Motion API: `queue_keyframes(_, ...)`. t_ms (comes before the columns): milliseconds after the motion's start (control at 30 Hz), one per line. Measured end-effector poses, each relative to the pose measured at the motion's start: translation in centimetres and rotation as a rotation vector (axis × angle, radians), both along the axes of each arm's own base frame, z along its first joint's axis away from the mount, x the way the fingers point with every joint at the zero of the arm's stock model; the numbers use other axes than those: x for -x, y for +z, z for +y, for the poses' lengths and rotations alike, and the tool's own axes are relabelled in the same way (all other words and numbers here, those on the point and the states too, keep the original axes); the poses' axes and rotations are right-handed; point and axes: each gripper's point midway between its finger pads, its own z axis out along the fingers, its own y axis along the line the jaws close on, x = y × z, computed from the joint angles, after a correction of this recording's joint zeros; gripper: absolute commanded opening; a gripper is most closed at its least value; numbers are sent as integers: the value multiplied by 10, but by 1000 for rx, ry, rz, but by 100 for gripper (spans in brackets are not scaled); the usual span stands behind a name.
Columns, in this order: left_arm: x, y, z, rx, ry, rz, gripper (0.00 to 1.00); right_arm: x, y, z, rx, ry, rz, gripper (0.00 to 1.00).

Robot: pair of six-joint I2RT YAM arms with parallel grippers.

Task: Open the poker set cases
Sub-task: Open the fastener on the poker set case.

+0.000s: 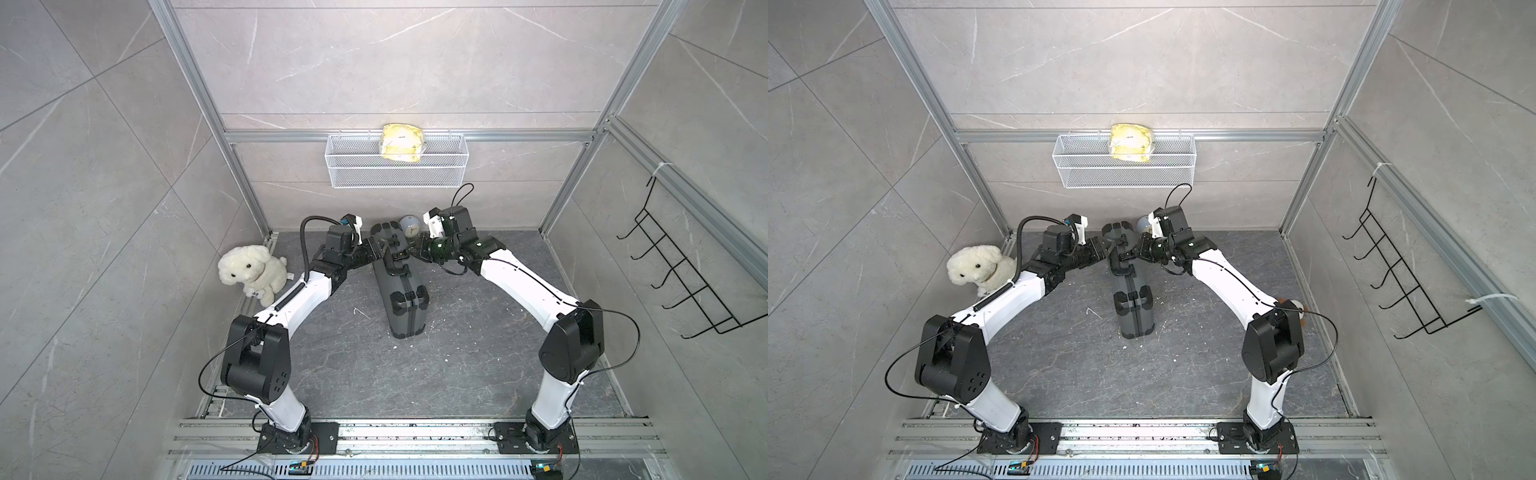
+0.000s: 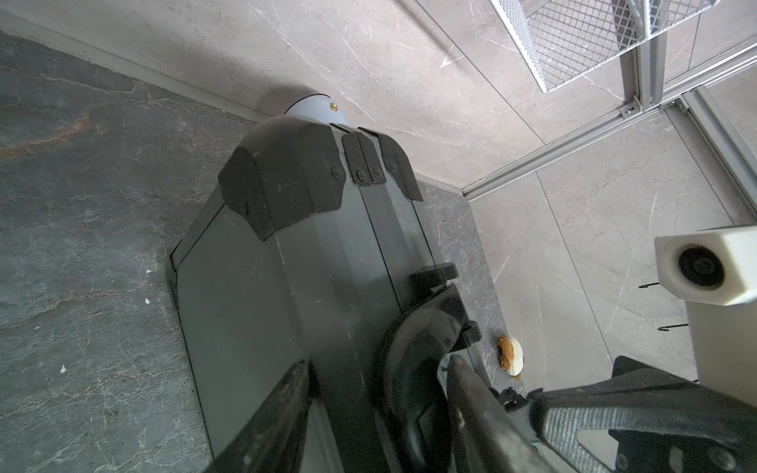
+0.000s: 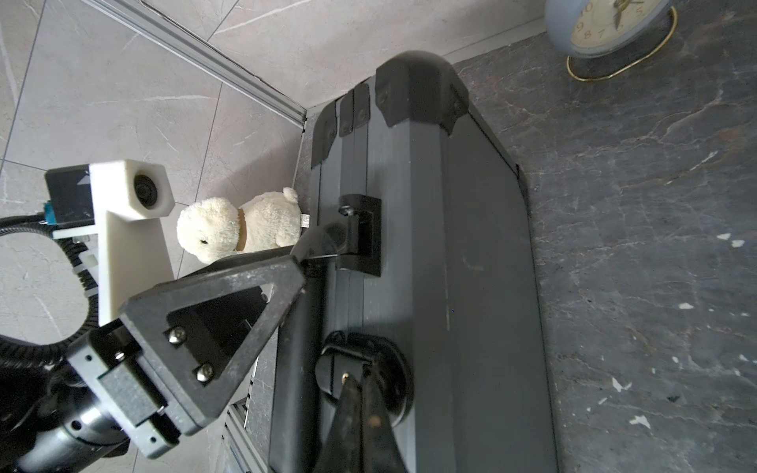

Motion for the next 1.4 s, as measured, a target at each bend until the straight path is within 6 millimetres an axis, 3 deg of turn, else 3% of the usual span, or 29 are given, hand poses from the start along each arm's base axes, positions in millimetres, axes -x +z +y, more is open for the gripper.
queue_keyframes(333, -3, 0, 1, -4, 10, -5, 53, -2, -1, 4, 36, 18, 17, 2)
queue_keyframes(400, -4, 0, 1, -4, 11, -4, 53, -2, 0, 4, 44, 23, 14, 10)
queue_keyframes(467, -4, 0, 0, -3, 10, -6, 53, -2, 3, 9, 38, 37, 5, 31)
queue_keyframes(533, -4, 1, 0, -4, 10, -8, 53, -1, 9, 15, 32, 47, -17, 45)
queue_keyframes(767, -5, 1, -5, -2, 2, -18, 52, 8, 45, 44, -53, 127, -114, 54)
queue_keyframes(900, -5, 2, -7, -2, -2, -23, 52, 14, 48, 53, -69, 149, -123, 55)
queue_keyframes(1000, -5, 2, -7, -3, -3, -23, 52, 10, 40, 42, -69, 115, -111, 60)
queue_keyframes(1100, -4, 2, -7, -5, -4, -23, 53, 2, 31, 18, -63, 58, -86, 66)
queue_keyframes(1200, -3, 1, -7, -8, -8, -18, 61, -8, 32, -2, -59, 10, -87, 68)
queue_keyframes(1267, -1, -2, -8, -9, -20, -1, 76, -10, 35, -8, -56, -3, -93, 65)
queue_keyframes(1400, 6, -10, -8, -1, -43, 49, 82, -2, 33, -5, -16, 19, -79, 53)
